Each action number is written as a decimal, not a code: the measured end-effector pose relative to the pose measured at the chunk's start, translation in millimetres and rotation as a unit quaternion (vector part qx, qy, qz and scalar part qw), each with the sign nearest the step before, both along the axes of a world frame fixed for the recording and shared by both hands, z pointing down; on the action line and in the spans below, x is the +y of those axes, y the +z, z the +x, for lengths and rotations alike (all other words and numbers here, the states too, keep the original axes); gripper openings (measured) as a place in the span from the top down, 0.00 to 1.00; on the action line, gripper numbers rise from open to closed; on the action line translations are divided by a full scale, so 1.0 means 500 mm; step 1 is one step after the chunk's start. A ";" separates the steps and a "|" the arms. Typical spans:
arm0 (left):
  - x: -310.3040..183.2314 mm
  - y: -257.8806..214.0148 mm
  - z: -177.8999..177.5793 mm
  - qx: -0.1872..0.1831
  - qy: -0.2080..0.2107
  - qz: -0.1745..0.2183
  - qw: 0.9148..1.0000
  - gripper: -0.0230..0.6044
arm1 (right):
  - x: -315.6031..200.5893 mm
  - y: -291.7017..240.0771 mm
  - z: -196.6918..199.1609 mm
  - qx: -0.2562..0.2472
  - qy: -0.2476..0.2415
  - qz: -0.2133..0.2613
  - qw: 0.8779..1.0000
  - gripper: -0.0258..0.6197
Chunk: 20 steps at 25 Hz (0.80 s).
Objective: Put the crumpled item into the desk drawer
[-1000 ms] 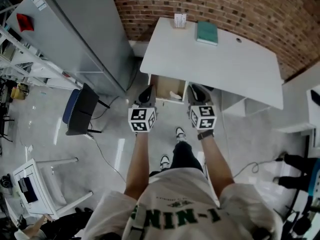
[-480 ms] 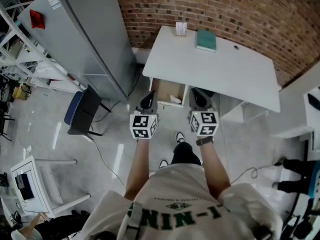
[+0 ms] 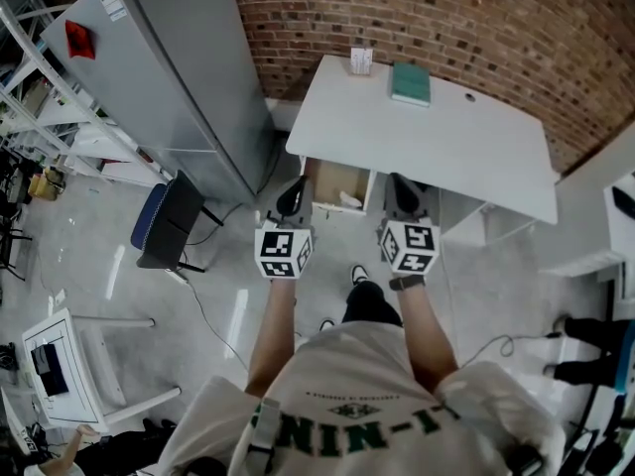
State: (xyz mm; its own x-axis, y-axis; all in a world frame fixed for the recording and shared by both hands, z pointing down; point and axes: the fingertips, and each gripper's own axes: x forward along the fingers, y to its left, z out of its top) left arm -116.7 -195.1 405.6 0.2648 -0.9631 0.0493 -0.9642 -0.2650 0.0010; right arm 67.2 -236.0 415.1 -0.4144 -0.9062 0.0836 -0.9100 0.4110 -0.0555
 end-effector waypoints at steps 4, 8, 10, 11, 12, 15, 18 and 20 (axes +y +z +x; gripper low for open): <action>-0.005 -0.004 -0.004 0.003 -0.003 0.003 1.000 0.96 | 0.001 0.008 -0.012 -0.003 -0.011 -0.002 1.000 0.96; -0.016 0.004 -0.005 0.007 -0.007 0.002 1.000 0.96 | -0.003 0.023 -0.011 0.000 -0.014 -0.011 1.000 0.96; -0.024 0.009 -0.005 0.007 -0.007 -0.001 1.000 0.96 | -0.009 0.028 -0.009 0.001 -0.015 -0.014 1.000 0.96; -0.029 0.013 -0.005 0.007 -0.007 -0.003 1.000 0.96 | -0.012 0.032 -0.008 0.003 -0.016 -0.015 1.000 0.96; -0.034 0.019 -0.004 0.008 -0.008 -0.005 1.000 0.96 | -0.016 0.036 -0.006 0.004 -0.017 -0.017 1.000 0.96; -0.058 0.040 0.003 0.007 -0.008 -0.012 1.000 0.96 | -0.036 0.058 0.001 0.011 -0.019 -0.026 0.999 0.96; -0.093 0.070 0.009 0.006 -0.008 -0.024 1.000 0.96 | -0.070 0.091 0.004 0.022 -0.025 -0.039 0.999 0.96; -0.118 0.096 0.011 0.004 -0.009 -0.035 0.999 0.96 | -0.097 0.122 0.008 0.033 -0.022 -0.052 0.998 0.96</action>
